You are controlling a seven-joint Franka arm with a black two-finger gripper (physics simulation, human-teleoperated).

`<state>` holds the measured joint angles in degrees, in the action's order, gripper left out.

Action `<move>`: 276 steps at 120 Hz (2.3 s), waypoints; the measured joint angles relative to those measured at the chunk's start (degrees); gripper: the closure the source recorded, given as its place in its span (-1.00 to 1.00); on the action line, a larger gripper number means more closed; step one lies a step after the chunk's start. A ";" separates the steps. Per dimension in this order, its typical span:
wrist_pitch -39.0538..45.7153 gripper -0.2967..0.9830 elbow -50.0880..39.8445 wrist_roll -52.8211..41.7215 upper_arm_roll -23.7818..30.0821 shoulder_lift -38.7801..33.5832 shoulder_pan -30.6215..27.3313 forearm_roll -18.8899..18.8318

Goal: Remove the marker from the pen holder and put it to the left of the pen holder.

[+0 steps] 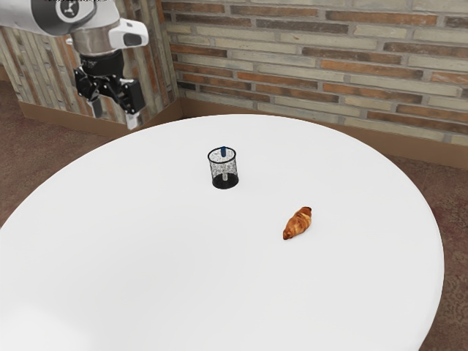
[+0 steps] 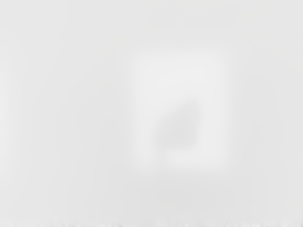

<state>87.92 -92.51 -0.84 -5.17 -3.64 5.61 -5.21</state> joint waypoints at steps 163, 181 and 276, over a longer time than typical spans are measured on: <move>55.60 -0.54 26.71 -2.27 1.48 52.46 -4.06 2.08; 57.37 -0.54 25.70 -2.30 1.48 52.68 -4.12 3.87; 59.00 0.60 23.45 -2.06 1.39 51.57 -3.94 5.78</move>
<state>146.92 -69.06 -2.90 -3.78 47.93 1.67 0.57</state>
